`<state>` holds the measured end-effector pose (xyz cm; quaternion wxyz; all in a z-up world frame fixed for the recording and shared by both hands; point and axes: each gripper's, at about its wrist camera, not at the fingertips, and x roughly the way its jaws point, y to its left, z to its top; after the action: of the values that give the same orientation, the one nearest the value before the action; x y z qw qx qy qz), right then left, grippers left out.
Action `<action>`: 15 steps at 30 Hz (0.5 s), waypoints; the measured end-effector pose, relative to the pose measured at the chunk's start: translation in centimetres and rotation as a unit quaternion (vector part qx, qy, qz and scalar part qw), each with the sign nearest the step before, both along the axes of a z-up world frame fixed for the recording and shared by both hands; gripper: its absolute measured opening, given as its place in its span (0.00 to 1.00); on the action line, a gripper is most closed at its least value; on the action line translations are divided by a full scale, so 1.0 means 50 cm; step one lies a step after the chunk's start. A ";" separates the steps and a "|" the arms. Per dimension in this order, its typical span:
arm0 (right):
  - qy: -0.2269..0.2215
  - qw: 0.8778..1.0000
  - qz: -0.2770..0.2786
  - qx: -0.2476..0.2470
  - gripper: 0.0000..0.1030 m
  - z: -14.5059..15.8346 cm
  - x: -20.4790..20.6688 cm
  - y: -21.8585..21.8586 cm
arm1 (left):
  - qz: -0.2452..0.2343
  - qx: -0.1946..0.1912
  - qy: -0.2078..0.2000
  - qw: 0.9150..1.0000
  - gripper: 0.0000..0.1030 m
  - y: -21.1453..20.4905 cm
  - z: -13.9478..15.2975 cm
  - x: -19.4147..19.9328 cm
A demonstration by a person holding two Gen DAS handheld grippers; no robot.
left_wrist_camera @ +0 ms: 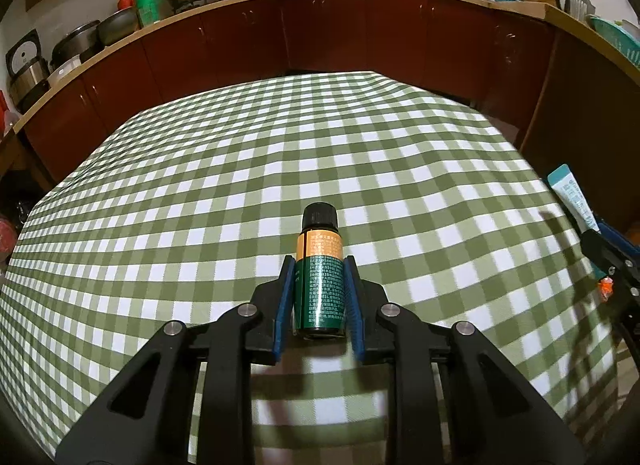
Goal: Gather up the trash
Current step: 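Carry the tube and green can over the bin and open both tools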
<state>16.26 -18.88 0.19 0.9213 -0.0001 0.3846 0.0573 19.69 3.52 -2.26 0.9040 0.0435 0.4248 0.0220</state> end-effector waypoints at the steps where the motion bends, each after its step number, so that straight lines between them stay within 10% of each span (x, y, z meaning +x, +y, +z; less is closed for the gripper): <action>1: -0.001 1.000 -0.002 0.000 0.15 0.000 -0.003 -0.004 | -0.003 -0.001 -0.003 1.000 0.23 -0.006 0.005 -0.006; 15: -0.025 0.997 -0.067 -0.003 0.15 0.024 -0.053 -0.141 | -0.086 -0.022 -0.044 0.995 0.23 -0.194 0.068 -0.048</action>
<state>13.59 -25.91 1.38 0.9325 0.0213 0.3604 -0.0062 17.29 -6.16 1.14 0.9211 0.0589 0.3796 -0.0633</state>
